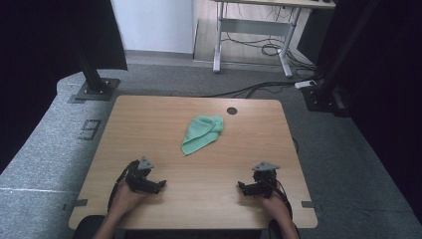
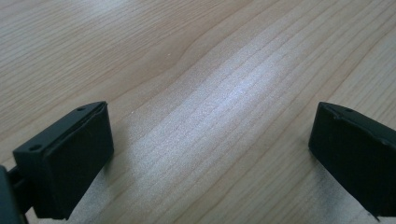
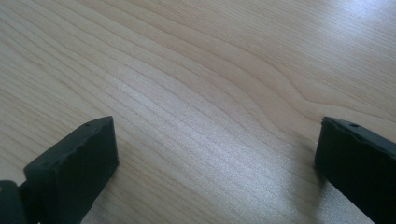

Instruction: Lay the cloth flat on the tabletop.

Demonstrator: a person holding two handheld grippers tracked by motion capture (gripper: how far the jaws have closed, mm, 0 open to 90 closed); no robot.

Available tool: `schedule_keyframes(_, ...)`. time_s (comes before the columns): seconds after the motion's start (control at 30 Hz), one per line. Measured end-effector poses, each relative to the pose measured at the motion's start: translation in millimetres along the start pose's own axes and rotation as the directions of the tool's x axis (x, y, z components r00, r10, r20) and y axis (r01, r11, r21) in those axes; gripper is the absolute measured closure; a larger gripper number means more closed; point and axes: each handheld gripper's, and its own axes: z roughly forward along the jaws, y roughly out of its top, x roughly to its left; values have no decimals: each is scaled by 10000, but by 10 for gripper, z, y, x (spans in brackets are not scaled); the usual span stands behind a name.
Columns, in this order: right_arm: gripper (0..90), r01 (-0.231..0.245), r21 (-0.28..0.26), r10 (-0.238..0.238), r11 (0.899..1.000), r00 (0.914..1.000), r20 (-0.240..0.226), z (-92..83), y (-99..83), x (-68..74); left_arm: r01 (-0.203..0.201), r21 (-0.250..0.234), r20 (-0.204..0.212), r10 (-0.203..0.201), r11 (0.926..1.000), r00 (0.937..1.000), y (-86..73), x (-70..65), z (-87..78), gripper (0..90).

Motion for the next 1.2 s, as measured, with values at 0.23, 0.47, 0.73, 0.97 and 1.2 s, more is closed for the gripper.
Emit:
schedule_keyframes(0.23,0,24,1,-24,10000,10000,1,-4,-3,0,-84,239,-67,86,9997,9999,78,18,33,0)
schedule_keyframes(0.47,0,26,1,-26,10000,10000,3,-4,-3,0,-76,46,-24,76,10000,10000,201,41,41,0)
schedule_keyframes(0.73,0,26,1,-26,10000,10000,2,-4,-3,0,-28,-55,5,28,10000,10000,385,75,113,0)
schedule_keyframes(0.97,0,25,1,-25,10000,10000,2,-4,-3,0,-104,-224,25,104,9997,9999,609,69,211,1)
schedule_keyframes(1.2,0,21,1,-21,10000,10000,2,-4,-3,0,-65,-404,-19,64,9992,10000,807,113,284,0)
